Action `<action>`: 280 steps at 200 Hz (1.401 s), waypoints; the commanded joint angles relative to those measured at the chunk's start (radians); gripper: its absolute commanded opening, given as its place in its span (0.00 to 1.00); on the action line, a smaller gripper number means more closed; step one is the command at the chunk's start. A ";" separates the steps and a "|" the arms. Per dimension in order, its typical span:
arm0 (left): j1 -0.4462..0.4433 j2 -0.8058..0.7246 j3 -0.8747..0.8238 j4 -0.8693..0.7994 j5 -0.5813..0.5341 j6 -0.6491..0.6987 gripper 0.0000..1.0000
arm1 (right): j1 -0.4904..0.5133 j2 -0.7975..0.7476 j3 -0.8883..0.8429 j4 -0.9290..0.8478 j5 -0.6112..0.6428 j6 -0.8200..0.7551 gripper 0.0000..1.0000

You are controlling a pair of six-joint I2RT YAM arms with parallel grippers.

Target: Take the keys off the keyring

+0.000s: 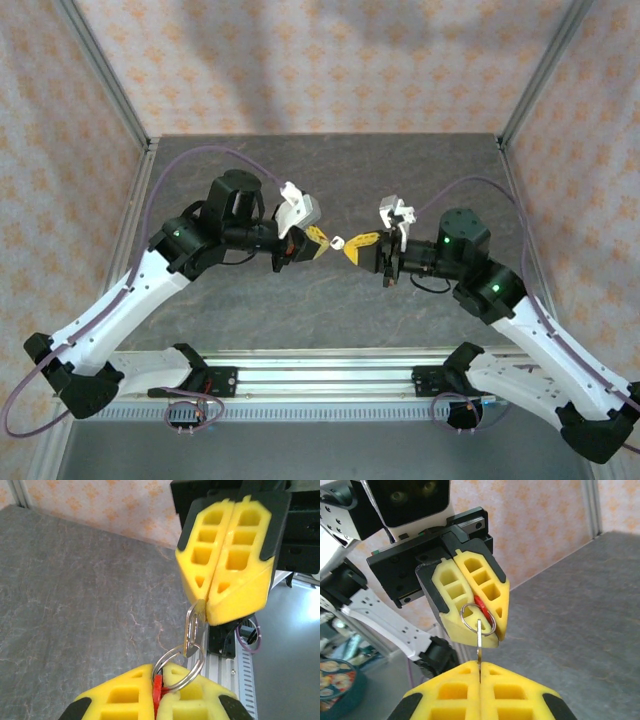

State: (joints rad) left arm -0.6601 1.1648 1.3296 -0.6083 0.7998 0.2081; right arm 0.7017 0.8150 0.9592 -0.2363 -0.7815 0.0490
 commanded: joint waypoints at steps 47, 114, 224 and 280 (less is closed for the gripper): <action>0.014 -0.060 -0.038 0.098 -0.067 -0.009 0.00 | 0.084 -0.003 0.049 -0.120 0.110 -0.166 0.00; -0.016 -0.064 -0.040 0.102 -0.047 -0.014 0.00 | 0.101 0.039 0.035 0.030 0.080 -0.038 0.07; -0.027 -0.085 -0.082 0.193 -0.033 -0.076 0.00 | 0.111 0.085 0.009 0.175 0.073 0.072 0.06; -0.027 -0.102 -0.083 0.165 -0.107 -0.046 0.00 | 0.111 0.019 -0.003 0.109 0.174 -0.019 0.00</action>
State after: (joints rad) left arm -0.6838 1.0927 1.2480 -0.4572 0.7448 0.1474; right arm 0.8074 0.8955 0.9737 -0.1234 -0.6739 0.0921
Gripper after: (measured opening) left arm 0.057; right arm 0.052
